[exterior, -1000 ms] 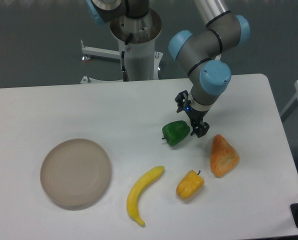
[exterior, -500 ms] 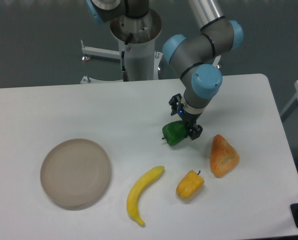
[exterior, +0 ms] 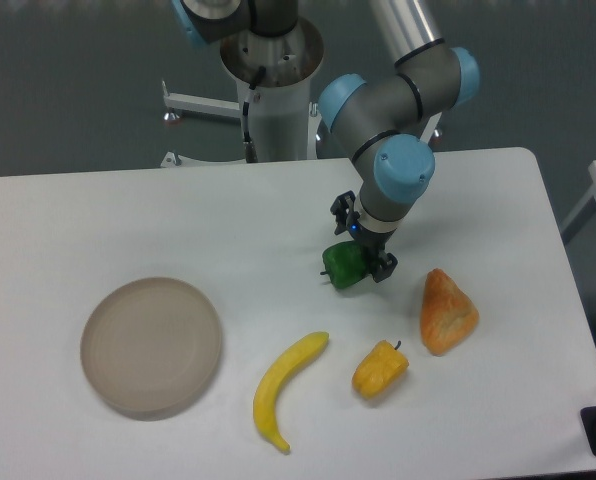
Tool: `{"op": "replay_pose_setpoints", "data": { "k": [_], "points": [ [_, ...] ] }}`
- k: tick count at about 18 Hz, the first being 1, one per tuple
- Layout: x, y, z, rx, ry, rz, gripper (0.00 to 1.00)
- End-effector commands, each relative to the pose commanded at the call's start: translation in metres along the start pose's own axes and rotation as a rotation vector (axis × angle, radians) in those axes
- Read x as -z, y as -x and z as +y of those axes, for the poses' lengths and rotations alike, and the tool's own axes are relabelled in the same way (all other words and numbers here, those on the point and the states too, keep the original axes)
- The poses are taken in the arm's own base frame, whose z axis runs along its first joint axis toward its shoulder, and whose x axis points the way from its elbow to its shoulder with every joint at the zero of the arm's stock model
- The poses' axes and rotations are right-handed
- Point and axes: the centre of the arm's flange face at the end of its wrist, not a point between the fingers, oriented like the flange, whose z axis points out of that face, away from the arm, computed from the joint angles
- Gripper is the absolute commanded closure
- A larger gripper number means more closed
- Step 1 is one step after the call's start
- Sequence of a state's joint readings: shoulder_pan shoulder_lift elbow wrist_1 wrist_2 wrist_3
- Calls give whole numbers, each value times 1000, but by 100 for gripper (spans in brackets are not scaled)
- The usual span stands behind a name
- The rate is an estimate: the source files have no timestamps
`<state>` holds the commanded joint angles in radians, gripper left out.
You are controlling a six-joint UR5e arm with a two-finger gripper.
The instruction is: Pick up the green pepper from the table
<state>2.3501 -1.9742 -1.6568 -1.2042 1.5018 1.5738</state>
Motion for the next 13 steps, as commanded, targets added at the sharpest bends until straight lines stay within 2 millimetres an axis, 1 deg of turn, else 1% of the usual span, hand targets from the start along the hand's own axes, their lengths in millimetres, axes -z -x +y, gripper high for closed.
{"op": "replay_pose_setpoints", "data": {
  "k": [2, 3, 7, 10, 13],
  "points": [
    [0, 1, 1, 9, 0, 0, 47],
    [0, 2, 1, 8, 0, 0, 49],
    [3, 3, 1, 9, 0, -3, 52],
    [31, 20, 1, 5, -2, -58, 52],
    [58, 45, -3, -10, -3, -116, 52]
  ]
}}
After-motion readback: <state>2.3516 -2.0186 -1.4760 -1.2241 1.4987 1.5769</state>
